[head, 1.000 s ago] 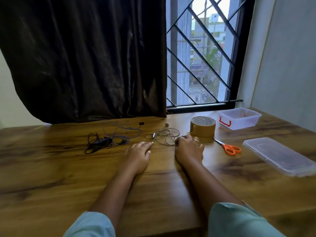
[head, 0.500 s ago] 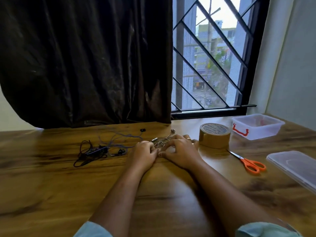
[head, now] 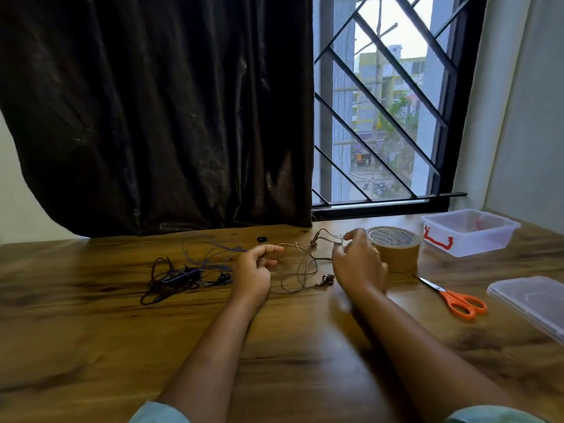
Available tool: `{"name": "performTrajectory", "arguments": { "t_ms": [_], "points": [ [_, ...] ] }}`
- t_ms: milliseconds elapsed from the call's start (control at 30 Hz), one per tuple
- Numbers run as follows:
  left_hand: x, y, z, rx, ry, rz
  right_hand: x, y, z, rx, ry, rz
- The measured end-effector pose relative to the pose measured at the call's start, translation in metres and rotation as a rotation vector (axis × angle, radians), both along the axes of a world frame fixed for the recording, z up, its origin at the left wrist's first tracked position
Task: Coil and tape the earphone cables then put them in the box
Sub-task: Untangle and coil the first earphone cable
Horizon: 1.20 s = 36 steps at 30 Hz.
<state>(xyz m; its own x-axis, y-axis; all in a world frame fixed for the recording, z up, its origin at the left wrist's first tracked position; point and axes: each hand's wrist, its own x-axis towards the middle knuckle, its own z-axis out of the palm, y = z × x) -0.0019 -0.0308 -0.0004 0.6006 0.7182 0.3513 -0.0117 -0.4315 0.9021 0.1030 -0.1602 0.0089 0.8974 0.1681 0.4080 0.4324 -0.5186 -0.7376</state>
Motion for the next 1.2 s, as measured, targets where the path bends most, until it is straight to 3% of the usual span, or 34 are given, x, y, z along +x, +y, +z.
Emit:
{"name": "performTrajectory", "arguments": {
  "t_ms": [167, 333, 433, 500, 600, 700, 900, 967, 1100, 1200],
  "points": [
    [0.003, 0.000, 0.002, -0.049, -0.095, -0.071, 0.001, 0.000, 0.003, 0.051, -0.267, -0.063],
    [0.003, -0.008, -0.002, 0.346, -0.088, -0.109, -0.015, 0.010, 0.002, -0.048, -0.637, 0.281],
    [0.002, -0.006, -0.002, 0.463, -0.156, -0.088, -0.012, 0.014, -0.009, -0.271, -0.549, 0.455],
    [0.001, -0.006, -0.001, 0.521, -0.194, -0.062, -0.006, 0.015, -0.017, -0.424, -0.461, 0.458],
    [0.000, -0.008, -0.001, 0.493, -0.228, 0.023, -0.001, 0.010, -0.016, -0.592, -0.378, 0.278],
    [0.000, -0.004, 0.001, 0.388, -0.255, 0.138, 0.005, 0.002, -0.013, -0.622, -0.303, 0.096],
    [0.001, 0.001, 0.003, 0.150, -0.276, 0.246, 0.009, -0.003, -0.003, -0.390, -0.124, 0.111],
    [0.000, 0.002, 0.006, 0.062, -0.272, 0.279, 0.011, -0.004, 0.002, -0.125, -0.051, 0.171],
    [-0.003, 0.007, 0.009, -0.087, -0.286, 0.307, 0.012, -0.007, 0.021, 0.654, 0.240, 0.332],
    [-0.003, 0.005, 0.010, -0.051, -0.236, 0.304, 0.016, -0.014, 0.026, 0.773, 0.241, 0.330]
  ]
}}
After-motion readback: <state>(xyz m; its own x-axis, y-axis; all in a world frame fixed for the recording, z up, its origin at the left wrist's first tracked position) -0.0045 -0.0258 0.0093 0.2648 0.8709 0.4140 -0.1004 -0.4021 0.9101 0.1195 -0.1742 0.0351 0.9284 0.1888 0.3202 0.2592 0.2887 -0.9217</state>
